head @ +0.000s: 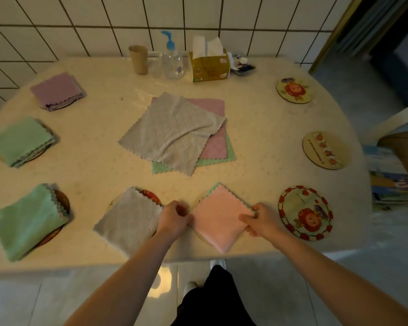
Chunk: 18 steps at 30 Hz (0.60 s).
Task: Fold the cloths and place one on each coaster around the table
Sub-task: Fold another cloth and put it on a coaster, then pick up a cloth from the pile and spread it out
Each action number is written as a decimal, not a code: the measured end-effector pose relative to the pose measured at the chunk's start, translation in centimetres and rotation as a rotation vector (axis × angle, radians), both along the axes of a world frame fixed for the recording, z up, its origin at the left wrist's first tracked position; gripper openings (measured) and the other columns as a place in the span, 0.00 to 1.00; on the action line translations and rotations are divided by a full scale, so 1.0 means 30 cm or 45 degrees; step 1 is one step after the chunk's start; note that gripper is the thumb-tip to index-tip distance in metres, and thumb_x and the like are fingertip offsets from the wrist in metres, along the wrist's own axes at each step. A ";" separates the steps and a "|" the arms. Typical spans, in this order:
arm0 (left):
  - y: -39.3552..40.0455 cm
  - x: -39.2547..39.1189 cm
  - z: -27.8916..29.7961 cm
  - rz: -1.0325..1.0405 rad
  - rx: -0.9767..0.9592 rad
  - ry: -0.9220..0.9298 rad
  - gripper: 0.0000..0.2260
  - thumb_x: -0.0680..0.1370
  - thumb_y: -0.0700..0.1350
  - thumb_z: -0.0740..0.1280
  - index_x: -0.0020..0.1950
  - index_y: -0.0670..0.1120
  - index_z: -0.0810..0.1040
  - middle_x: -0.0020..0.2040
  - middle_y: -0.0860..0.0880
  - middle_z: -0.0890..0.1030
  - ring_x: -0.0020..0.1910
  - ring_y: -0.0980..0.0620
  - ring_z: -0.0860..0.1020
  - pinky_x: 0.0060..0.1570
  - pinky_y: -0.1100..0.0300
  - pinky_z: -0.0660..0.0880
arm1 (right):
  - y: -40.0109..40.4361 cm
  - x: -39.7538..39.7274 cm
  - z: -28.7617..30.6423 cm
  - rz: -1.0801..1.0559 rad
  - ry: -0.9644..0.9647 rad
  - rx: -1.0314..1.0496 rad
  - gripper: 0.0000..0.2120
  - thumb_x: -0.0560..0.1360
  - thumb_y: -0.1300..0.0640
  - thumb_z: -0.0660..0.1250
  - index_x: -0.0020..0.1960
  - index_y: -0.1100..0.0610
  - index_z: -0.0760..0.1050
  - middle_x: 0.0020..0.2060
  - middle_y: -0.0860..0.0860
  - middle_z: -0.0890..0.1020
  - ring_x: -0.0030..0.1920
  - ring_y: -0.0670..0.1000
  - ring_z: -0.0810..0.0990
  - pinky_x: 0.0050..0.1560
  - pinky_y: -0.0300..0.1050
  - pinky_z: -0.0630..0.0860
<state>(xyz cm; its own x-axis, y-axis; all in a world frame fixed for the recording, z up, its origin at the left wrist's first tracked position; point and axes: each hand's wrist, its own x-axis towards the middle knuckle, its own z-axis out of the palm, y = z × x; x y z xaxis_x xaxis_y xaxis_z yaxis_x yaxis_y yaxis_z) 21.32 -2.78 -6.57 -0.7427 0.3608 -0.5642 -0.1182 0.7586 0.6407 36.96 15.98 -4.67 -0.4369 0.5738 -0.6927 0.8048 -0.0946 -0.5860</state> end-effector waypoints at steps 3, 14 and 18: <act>0.049 -0.009 0.014 -0.234 -0.145 0.218 0.11 0.72 0.41 0.68 0.53 0.45 0.76 0.51 0.46 0.79 0.49 0.46 0.76 0.46 0.58 0.72 | 0.043 0.000 -0.024 0.129 -0.058 0.052 0.12 0.72 0.55 0.70 0.49 0.57 0.68 0.34 0.53 0.77 0.30 0.50 0.76 0.28 0.44 0.74; 0.126 -0.258 0.087 -0.425 -0.342 0.594 0.16 0.75 0.34 0.59 0.60 0.46 0.74 0.59 0.46 0.74 0.60 0.44 0.72 0.54 0.50 0.74 | 0.171 -0.313 0.075 1.287 -0.138 1.034 0.10 0.76 0.63 0.57 0.57 0.59 0.70 0.54 0.55 0.73 0.51 0.56 0.76 0.39 0.45 0.67; 0.097 -0.361 0.085 -0.504 -0.222 0.712 0.20 0.73 0.33 0.60 0.64 0.46 0.73 0.64 0.45 0.73 0.60 0.42 0.73 0.55 0.51 0.73 | 0.090 -0.468 0.050 1.359 0.063 1.080 0.11 0.75 0.65 0.59 0.57 0.59 0.70 0.54 0.55 0.72 0.51 0.57 0.74 0.41 0.48 0.70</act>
